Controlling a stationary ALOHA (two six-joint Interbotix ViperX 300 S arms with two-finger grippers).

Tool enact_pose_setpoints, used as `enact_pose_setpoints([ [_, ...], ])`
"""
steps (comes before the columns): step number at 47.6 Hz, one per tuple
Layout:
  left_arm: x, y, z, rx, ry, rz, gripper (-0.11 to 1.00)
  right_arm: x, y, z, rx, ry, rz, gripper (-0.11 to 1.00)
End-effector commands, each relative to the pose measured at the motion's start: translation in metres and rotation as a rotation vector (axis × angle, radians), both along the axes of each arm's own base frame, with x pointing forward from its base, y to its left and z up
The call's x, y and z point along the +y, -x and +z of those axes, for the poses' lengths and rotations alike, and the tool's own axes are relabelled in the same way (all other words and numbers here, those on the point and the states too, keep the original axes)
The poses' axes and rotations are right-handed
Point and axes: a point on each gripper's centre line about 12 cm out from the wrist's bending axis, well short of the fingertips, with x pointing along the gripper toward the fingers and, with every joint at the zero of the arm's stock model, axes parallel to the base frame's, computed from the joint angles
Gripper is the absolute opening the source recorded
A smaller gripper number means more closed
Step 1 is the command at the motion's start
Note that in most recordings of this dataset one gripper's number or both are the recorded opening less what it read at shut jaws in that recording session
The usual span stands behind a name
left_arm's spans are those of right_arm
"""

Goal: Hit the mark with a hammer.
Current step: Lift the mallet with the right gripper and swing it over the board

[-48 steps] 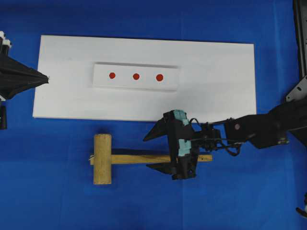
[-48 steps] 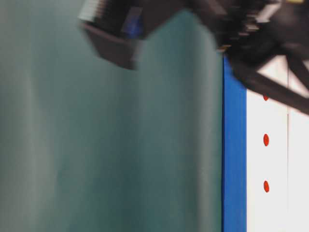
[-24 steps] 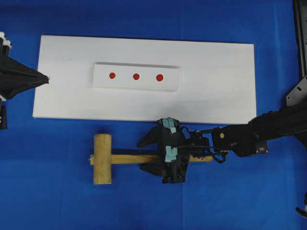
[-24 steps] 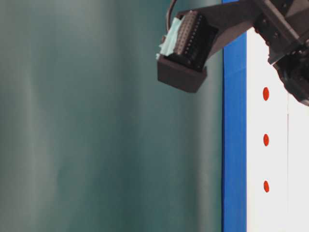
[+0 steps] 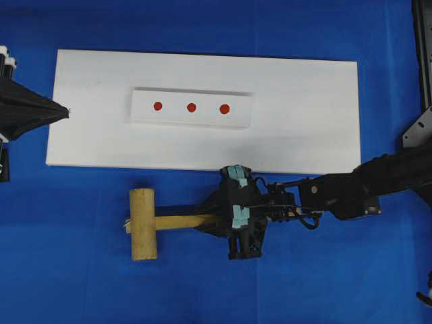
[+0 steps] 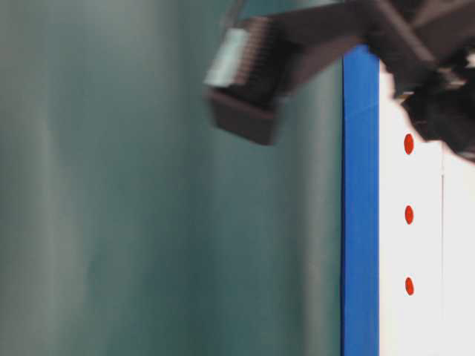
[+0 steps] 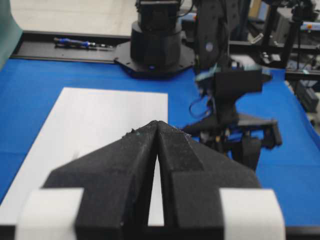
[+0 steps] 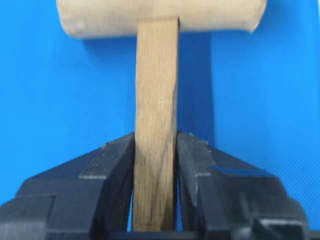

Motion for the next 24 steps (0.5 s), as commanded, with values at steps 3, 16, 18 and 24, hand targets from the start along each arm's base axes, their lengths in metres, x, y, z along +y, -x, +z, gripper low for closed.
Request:
enact_pose_setpoints([
  [3, 0.000, -0.001, 0.002, 0.003, 0.005, 0.000, 0.00, 0.001, 0.000, 0.059, -0.118, -0.027, 0.010, 0.10],
  [16, 0.000, -0.001, 0.003, 0.003, 0.037, 0.001, 0.00, -0.009, 0.017, 0.132, -0.191, 0.012, 0.044, 0.09],
  [18, 0.000, -0.001, 0.002, 0.006, 0.046, 0.001, 0.00, -0.011, 0.019, 0.140, -0.199, 0.018, 0.049, 0.09],
  [24, 0.000, -0.001, 0.001, 0.012, 0.048, 0.001, 0.00, -0.017, 0.022, 0.152, -0.215, 0.029, 0.044, 0.10],
])
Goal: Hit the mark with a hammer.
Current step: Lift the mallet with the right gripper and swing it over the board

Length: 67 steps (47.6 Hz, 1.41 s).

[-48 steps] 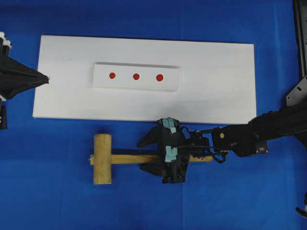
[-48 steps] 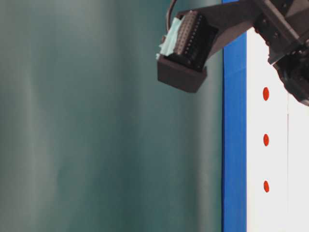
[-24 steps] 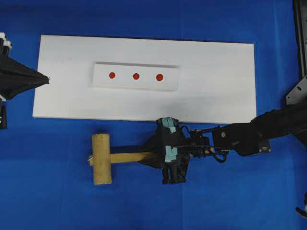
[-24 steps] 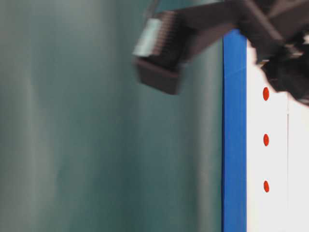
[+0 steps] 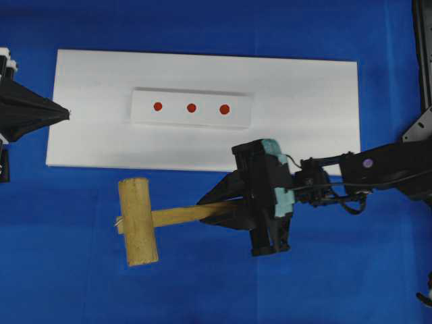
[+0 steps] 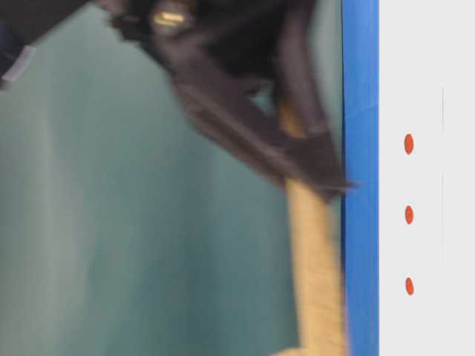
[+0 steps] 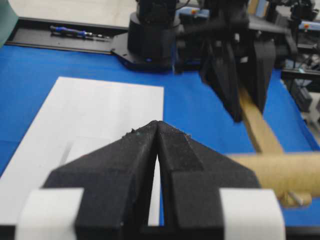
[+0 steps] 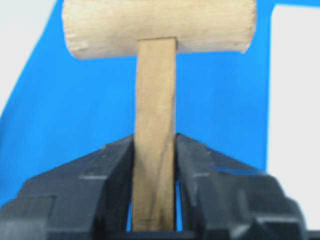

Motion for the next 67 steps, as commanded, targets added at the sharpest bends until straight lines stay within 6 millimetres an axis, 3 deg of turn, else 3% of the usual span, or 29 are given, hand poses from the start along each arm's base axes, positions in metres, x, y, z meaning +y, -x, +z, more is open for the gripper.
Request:
enact_pose_setpoints([
  [1, 0.000, -0.002, 0.003, -0.008, 0.001, 0.000, 0.00, -0.005, -0.001, 0.028, -0.068, -0.011, -0.009, 0.09],
  [12, 0.000, -0.001, 0.002, -0.003, 0.003, 0.000, 0.00, -0.022, -0.005, 0.026, -0.065, 0.006, -0.048, 0.10],
  [29, 0.000, -0.001, 0.000, 0.000, 0.003, 0.000, 0.00, -0.101, -0.011, 0.028, -0.083, 0.152, -0.193, 0.09],
  [33, 0.000, -0.001, -0.001, 0.003, 0.005, 0.001, 0.00, -0.111, -0.011, 0.028, -0.093, 0.182, -0.211, 0.09],
  [48, 0.000, -0.001, -0.002, 0.005, 0.003, 0.000, 0.00, -0.113, -0.013, 0.036, -0.154, 0.304, -0.184, 0.09],
  [67, 0.000, 0.000, -0.001, -0.002, 0.008, 0.001, 0.00, -0.117, -0.015, 0.055, -0.327, 0.871, -0.083, 0.09],
])
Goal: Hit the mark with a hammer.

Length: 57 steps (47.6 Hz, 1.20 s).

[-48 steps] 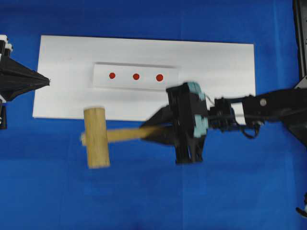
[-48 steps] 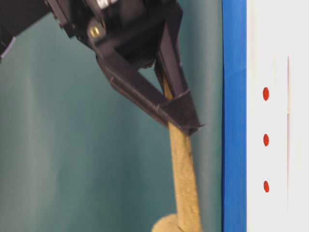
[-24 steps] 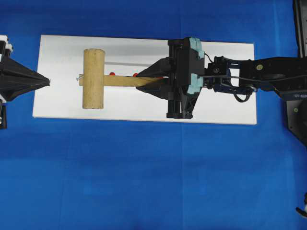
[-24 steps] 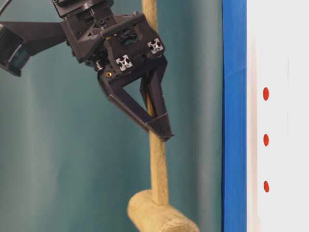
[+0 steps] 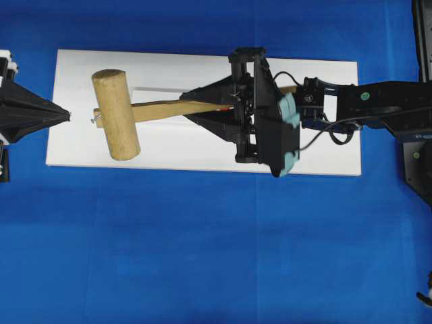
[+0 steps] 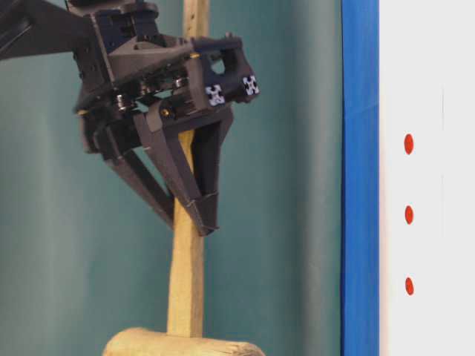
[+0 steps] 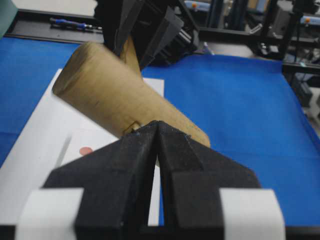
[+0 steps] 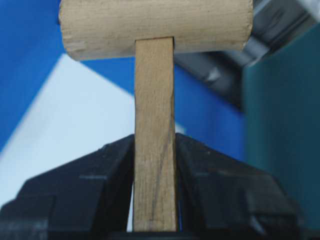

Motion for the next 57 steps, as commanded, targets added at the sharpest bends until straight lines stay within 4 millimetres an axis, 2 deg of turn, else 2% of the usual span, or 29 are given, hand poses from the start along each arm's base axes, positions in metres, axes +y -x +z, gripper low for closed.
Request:
enact_pose_setpoints([
  [1, 0.0001, -0.0012, 0.0044, -0.017, 0.006, 0.001, 0.00, -0.0014, -0.0006, 0.0248, -0.079, 0.102, 0.003, 0.09],
  [11, 0.0001, -0.0012, 0.0072, -0.040, 0.006, 0.001, 0.00, -0.0024, -0.0005, 0.0305, -0.103, 0.341, 0.012, 0.09],
  [16, 0.0001, -0.0012, 0.0073, -0.041, 0.006, 0.001, 0.00, -0.0027, -0.0003, 0.0325, -0.114, 0.408, 0.010, 0.09],
  [36, 0.0001, -0.0015, 0.0072, -0.041, 0.009, 0.001, 0.03, -0.0031, -0.0002, 0.0325, -0.111, 0.423, 0.004, 0.09],
  [41, 0.0002, -0.0014, 0.0089, -0.051, 0.023, 0.002, 0.25, -0.0037, -0.0004, 0.0331, -0.112, 0.423, 0.003, 0.09],
  [48, 0.0003, -0.0021, 0.0083, -0.054, 0.062, 0.003, 0.69, -0.0037, -0.0001, 0.0323, -0.109, 0.423, 0.003, 0.09],
  [52, 0.0003, -0.0031, 0.0077, -0.049, 0.072, 0.004, 0.88, -0.0037, -0.0004, 0.0329, -0.110, 0.423, 0.003, 0.09],
  [57, 0.0003, -0.0060, 0.0083, -0.051, 0.076, 0.004, 0.94, -0.0037, -0.0004, 0.0327, -0.109, 0.423, 0.004, 0.09],
])
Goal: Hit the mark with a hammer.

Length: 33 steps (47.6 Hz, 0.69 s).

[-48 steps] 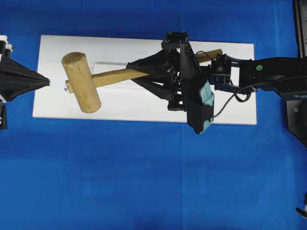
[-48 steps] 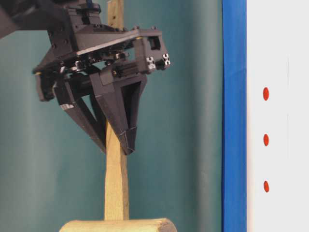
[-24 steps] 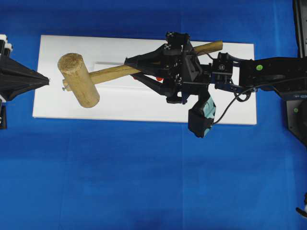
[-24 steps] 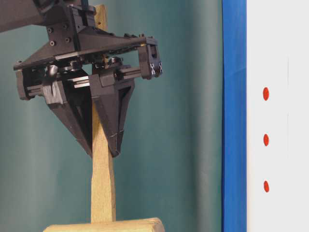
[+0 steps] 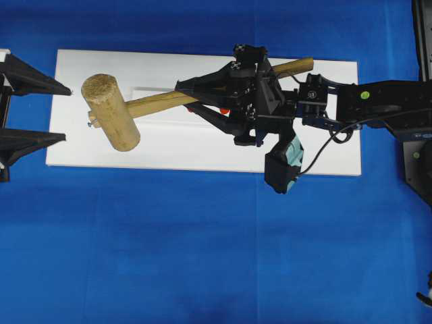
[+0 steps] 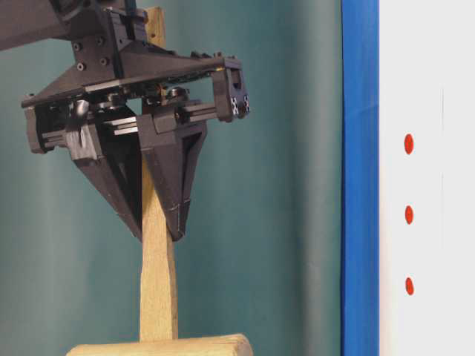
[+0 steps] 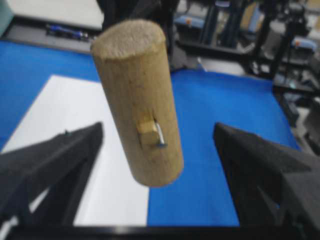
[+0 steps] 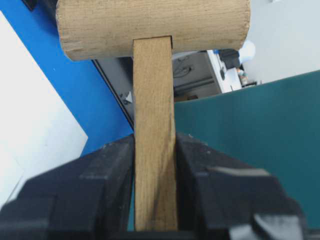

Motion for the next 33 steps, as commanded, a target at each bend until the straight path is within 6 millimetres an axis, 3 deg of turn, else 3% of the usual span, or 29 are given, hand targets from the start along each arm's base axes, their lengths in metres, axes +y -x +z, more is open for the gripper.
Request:
enact_pose_setpoints([
  [1, 0.000, -0.005, 0.005, -0.017, 0.004, 0.001, 0.94, -0.001, 0.001, 0.022, -0.066, 0.000, -0.005, 0.09],
  [14, 0.002, -0.035, 0.010, -0.040, 0.002, 0.010, 0.94, -0.001, 0.000, 0.023, -0.071, 0.001, -0.005, 0.09],
  [33, 0.008, -0.090, -0.001, 0.021, 0.034, 0.029, 0.94, -0.002, 0.000, 0.020, -0.046, -0.001, -0.005, 0.09],
])
